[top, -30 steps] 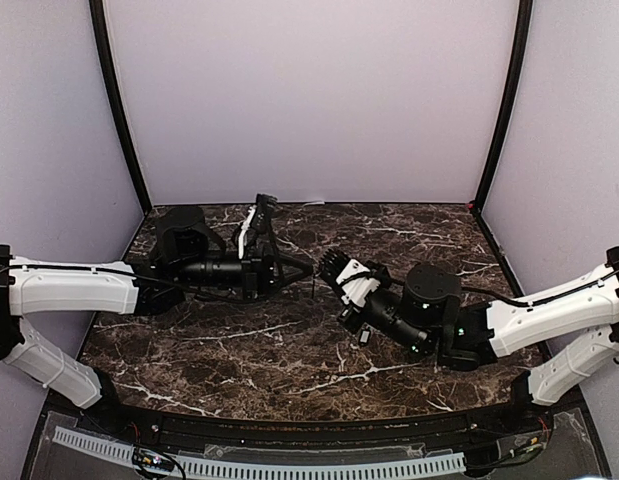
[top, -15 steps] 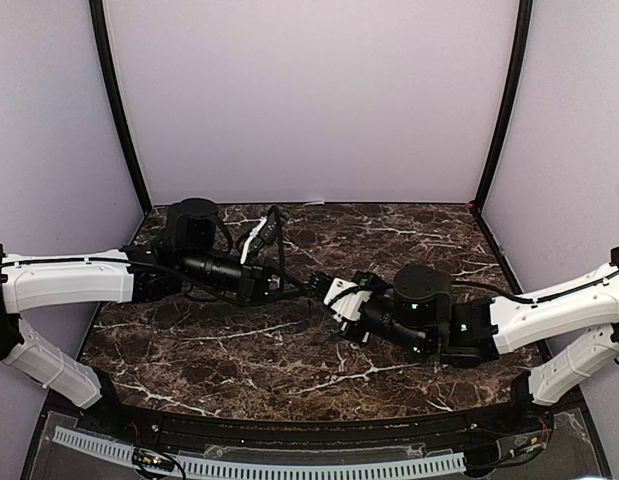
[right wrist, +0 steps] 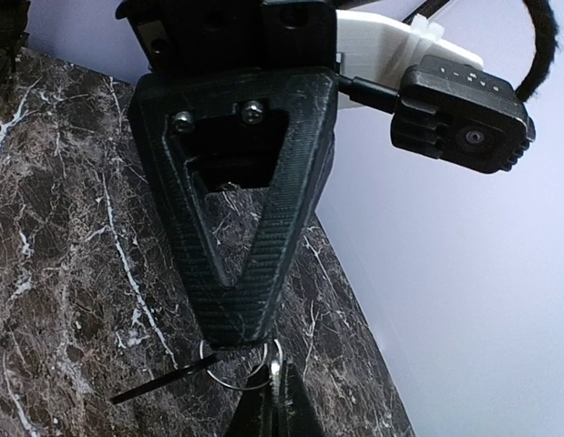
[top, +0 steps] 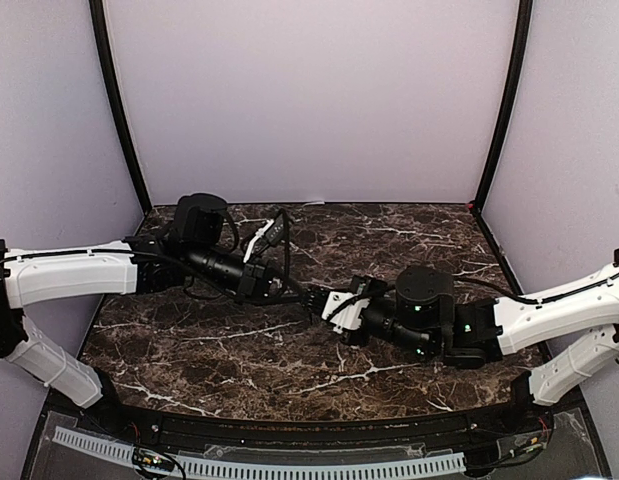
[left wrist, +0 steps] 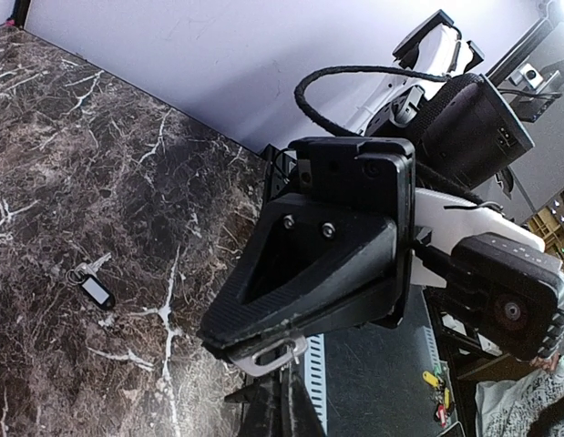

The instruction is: Remove the keys from the keyring

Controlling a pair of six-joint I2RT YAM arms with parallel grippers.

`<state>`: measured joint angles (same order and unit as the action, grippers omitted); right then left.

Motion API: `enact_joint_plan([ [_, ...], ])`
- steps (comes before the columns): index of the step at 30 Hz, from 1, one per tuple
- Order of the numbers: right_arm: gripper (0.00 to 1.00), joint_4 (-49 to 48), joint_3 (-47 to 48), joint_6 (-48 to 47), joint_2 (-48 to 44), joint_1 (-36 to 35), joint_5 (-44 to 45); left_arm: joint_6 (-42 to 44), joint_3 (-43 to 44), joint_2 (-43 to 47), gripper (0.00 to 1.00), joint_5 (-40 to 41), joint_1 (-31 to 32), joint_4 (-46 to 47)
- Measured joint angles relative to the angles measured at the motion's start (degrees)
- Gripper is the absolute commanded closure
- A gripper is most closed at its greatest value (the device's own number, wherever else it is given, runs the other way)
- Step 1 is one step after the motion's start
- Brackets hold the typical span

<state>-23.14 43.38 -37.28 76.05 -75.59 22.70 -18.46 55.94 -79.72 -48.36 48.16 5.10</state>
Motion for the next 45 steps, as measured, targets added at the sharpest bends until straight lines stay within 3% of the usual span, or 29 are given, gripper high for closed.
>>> enact_joint_plan([
  [28, 1.00, 14.88, 5.18, -5.38, 1.29, -0.04, -3.26, 2.29, 5.81, -4.79, 1.00, -2.78, -0.33, -16.24],
  [45, 1.00, 29.35, 15.37, 12.59, 7.69, -0.04, -0.76, 4.70, 5.97, -4.79, 1.00, 3.61, -0.59, -19.89],
])
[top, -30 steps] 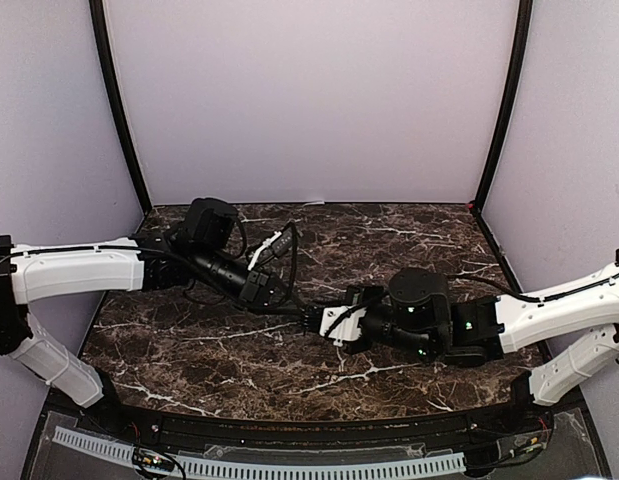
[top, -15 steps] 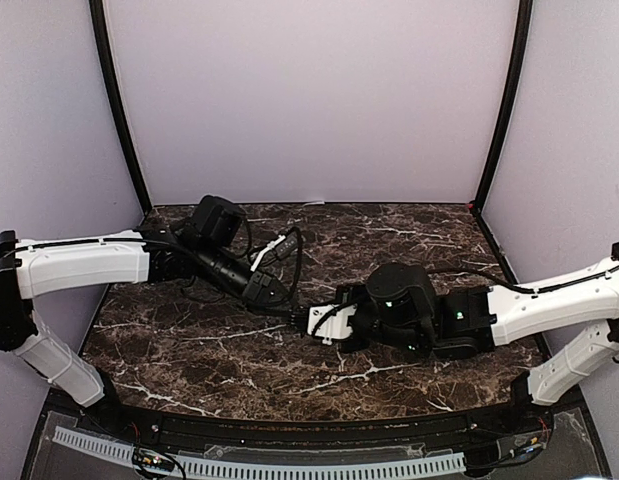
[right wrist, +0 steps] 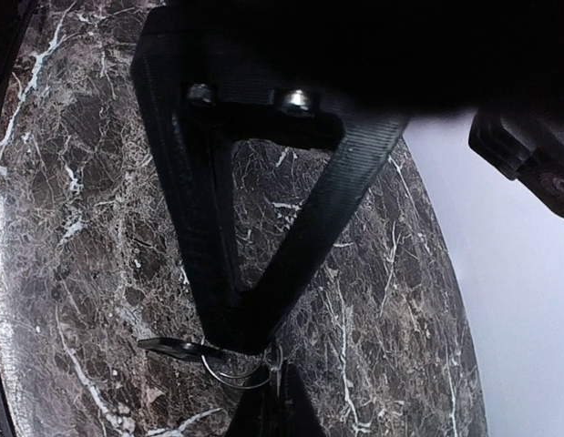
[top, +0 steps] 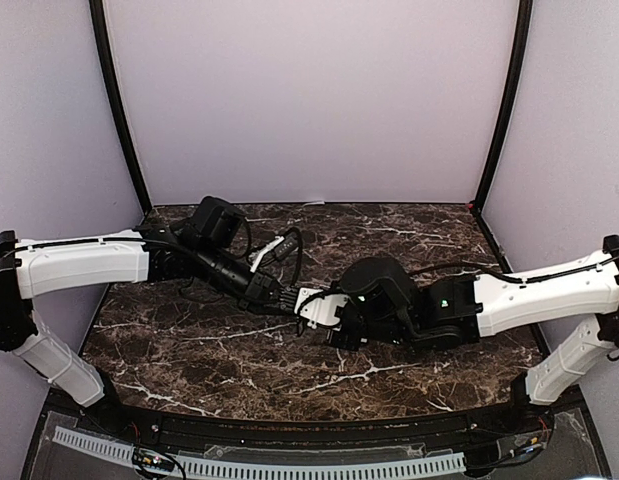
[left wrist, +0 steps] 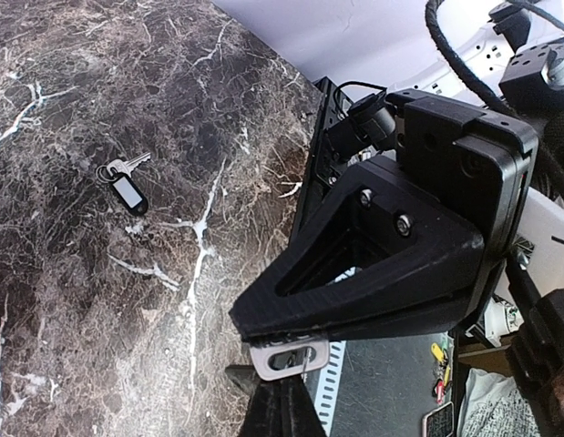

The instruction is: Remove the keys from the keyring

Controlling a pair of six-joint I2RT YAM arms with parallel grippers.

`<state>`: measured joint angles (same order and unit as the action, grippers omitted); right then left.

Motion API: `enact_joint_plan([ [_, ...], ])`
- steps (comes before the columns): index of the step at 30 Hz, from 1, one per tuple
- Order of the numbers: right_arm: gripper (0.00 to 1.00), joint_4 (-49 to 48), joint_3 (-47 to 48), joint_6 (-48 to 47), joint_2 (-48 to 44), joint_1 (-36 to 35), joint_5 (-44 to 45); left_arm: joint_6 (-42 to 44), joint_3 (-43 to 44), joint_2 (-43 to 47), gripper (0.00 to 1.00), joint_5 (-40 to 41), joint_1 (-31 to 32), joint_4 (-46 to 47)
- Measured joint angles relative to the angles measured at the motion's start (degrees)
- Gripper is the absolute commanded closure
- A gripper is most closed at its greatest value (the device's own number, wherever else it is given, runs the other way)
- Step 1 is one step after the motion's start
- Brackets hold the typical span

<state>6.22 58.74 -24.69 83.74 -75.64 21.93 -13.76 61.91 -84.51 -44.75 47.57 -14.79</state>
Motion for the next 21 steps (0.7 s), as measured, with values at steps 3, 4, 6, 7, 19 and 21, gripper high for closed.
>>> enact_joint_plan([
  [3, 1.00, 0.94, 0.70, 3.08, 0.33, 0.00, -0.26, 0.07, 0.00, 0.02, 1.00, 0.17, -0.13, -0.11],
  [4, 1.00, 0.96, 0.70, 3.72, 0.33, 0.00, -0.35, 0.07, 0.00, 0.02, 1.00, 0.22, -0.13, -0.13],
  [6, 1.00, 0.96, 0.72, 4.96, 0.37, 0.00, -0.48, 0.07, 0.00, 0.02, 1.00, 0.26, -0.13, -0.17],
  [7, 1.00, 0.96, 0.72, 5.57, 0.44, 0.00, -0.50, 0.07, 0.00, 0.02, 1.00, 0.35, -0.13, -0.17],
  [19, 1.00, 0.22, 1.84, 3.82, 3.93, -1.70, 1.90, 0.50, -0.02, 0.07, 1.00, 1.36, -0.31, -4.61],
  [21, 1.00, -1.16, 1.09, 0.61, 4.35, -2.29, 2.54, 0.98, -0.02, -0.11, 1.00, 0.92, -0.31, -5.75],
])
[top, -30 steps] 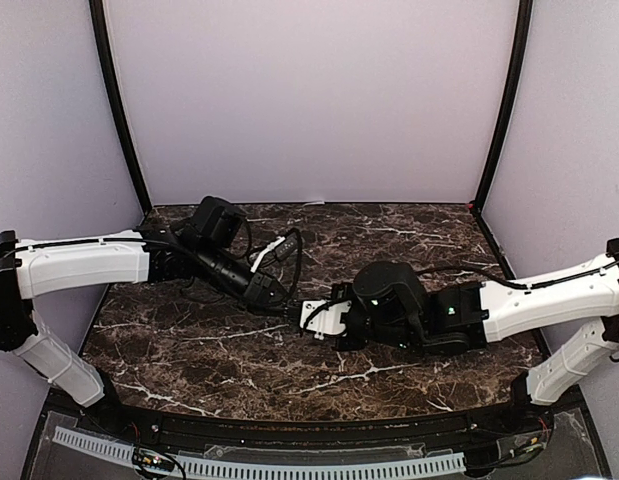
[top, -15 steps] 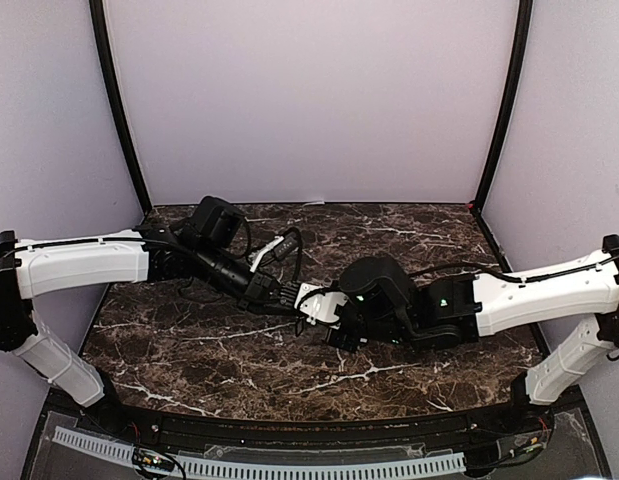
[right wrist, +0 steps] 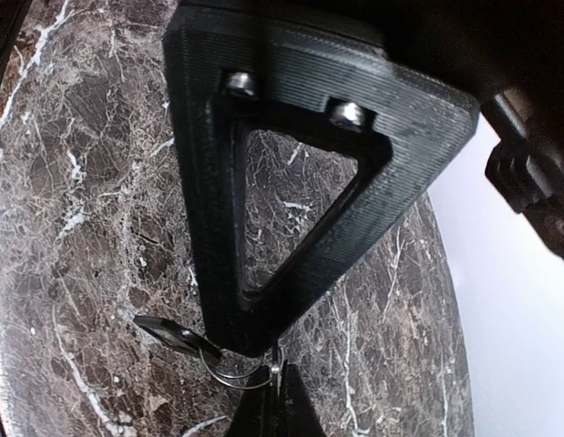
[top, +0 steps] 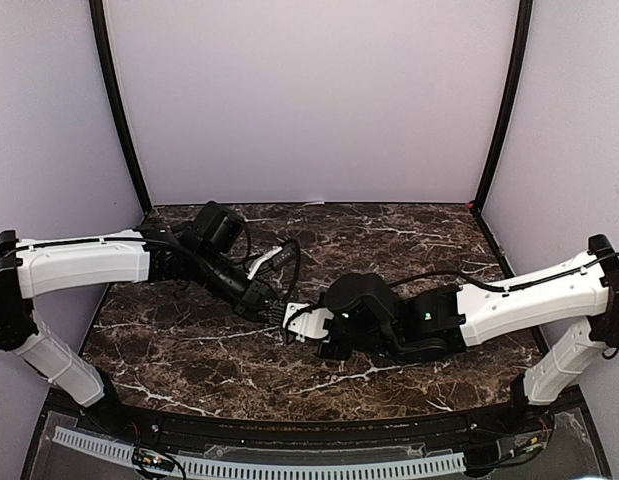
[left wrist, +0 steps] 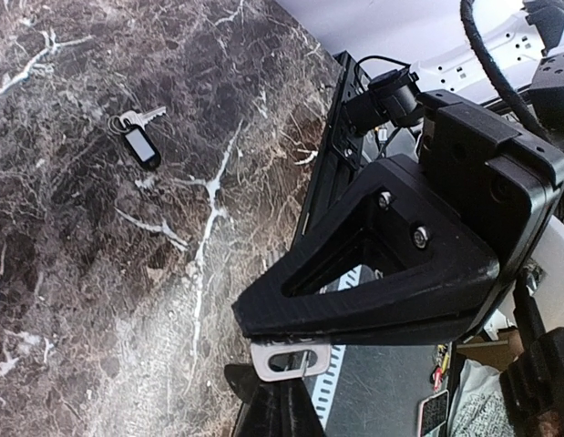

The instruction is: Remove the keys from the keyring

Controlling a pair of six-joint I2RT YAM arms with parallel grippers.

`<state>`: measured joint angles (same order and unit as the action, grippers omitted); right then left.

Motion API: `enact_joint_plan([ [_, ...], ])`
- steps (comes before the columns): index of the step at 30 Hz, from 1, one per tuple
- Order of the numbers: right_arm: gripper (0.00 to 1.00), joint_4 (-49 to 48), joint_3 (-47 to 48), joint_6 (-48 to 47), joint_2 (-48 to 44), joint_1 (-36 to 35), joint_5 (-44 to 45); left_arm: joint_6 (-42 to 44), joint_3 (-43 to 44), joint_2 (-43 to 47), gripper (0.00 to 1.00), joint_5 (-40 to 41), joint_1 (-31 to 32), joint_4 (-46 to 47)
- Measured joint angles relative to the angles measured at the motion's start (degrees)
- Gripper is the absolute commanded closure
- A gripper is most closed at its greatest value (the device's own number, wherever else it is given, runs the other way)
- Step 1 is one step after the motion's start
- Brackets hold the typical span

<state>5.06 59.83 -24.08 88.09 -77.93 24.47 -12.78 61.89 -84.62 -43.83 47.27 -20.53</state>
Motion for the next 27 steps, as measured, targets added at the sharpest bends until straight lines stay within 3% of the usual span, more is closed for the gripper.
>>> enact_joint_plan([
  [15, 1.00, -2.10, -3.10, -18.91, -0.02, -0.68, -1.97, 6.80, 3.41, -5.33, 1.00, -2.34, 1.46, -8.22],
  [21, 1.00, -1.86, -3.06, -19.69, 0.07, -0.68, -2.36, 8.50, 4.66, -6.34, 1.00, 0.07, 2.95, -10.12],
  [27, 1.00, -3.48, 0.42, -13.94, 0.96, 0.09, -1.27, 8.94, 4.33, -6.12, 1.00, 2.12, 4.24, -9.97],
])
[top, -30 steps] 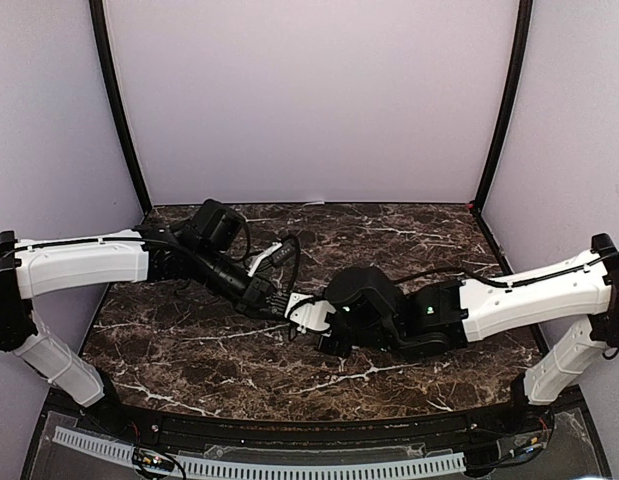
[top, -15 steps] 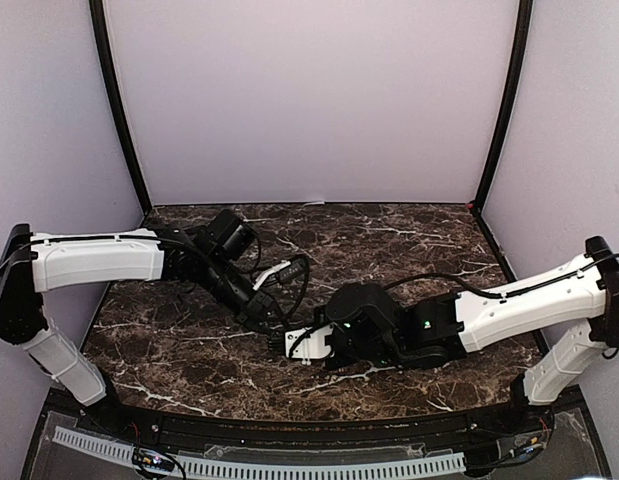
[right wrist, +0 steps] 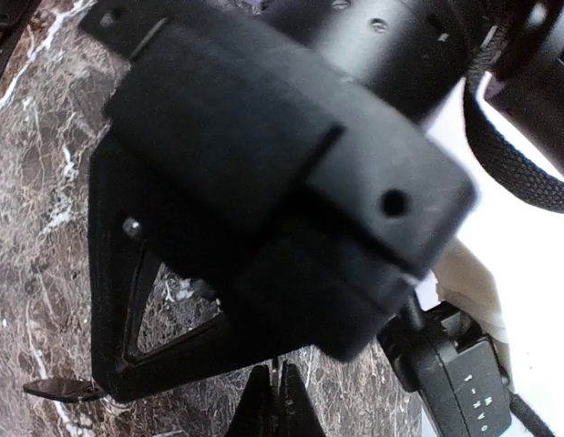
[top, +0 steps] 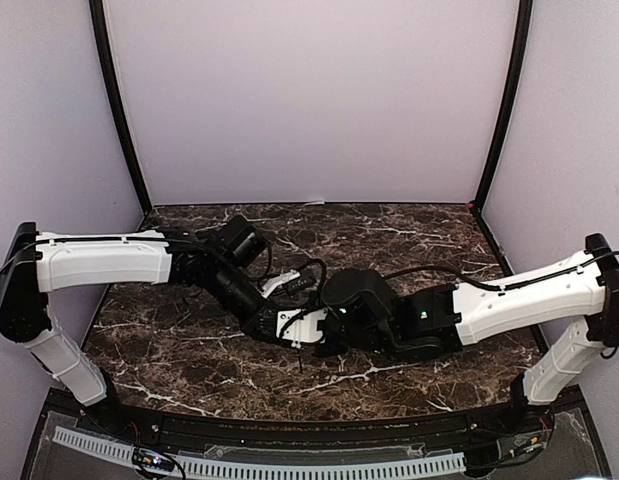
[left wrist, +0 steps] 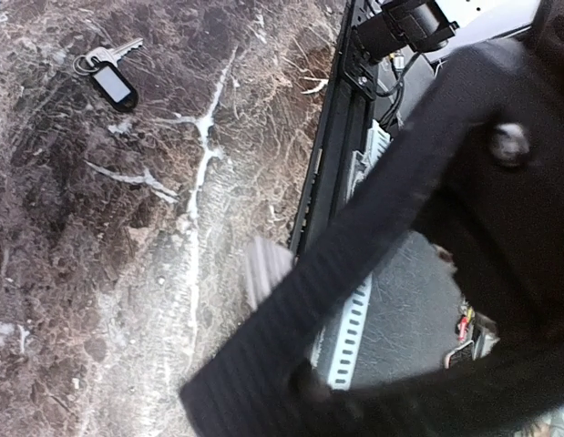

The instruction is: Remove the keys from the keyring

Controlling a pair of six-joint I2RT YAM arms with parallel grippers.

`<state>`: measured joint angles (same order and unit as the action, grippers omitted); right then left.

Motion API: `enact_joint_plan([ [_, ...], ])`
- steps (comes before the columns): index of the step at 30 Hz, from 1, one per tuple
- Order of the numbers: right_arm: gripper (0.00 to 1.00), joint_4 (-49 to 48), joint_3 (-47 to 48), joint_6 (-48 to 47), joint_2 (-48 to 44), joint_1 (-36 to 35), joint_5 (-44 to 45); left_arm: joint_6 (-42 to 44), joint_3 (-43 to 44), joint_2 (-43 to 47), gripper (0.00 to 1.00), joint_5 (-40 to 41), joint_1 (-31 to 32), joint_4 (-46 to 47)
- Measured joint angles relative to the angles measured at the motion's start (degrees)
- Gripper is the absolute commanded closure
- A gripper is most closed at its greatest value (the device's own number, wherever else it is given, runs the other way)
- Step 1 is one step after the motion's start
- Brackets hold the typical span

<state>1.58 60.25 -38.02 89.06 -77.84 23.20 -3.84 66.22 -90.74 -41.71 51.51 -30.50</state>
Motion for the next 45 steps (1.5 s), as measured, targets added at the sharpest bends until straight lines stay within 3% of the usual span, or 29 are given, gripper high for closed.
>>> enact_joint_plan([
  [6, 1.00, -2.82, 0.17, 6.73, -0.13, 0.33, -0.28, -0.52, -3.74, 4.39, 1.00, 5.16, 0.04, 5.68],
  [15, 1.00, -9.01, -8.63, 17.53, -10.67, 0.48, -3.89, -10.08, -18.47, 17.14, 1.00, 13.88, -3.93, 26.47],
  [23, 1.00, -10.14, -12.85, 27.52, -13.62, 6.32, -5.84, -16.52, -20.98, 18.75, 1.00, 16.74, -7.96, 41.99],
  [28, 1.00, -7.37, -8.55, 38.58, -7.13, 19.80, -13.29, -20.98, -23.32, 15.45, 1.00, 18.32, -14.34, 49.18],
  [31, 1.00, -7.69, -6.45, 43.60, -1.79, 24.41, -17.88, -22.95, -24.06, 11.78, 1.00, 19.06, -15.91, 51.08],
  [45, 0.99, -10.40, 1.49, 53.79, 20.26, 30.69, -31.04, -25.46, -21.68, -5.92, 1.00, 13.97, -20.76, 58.75],
])
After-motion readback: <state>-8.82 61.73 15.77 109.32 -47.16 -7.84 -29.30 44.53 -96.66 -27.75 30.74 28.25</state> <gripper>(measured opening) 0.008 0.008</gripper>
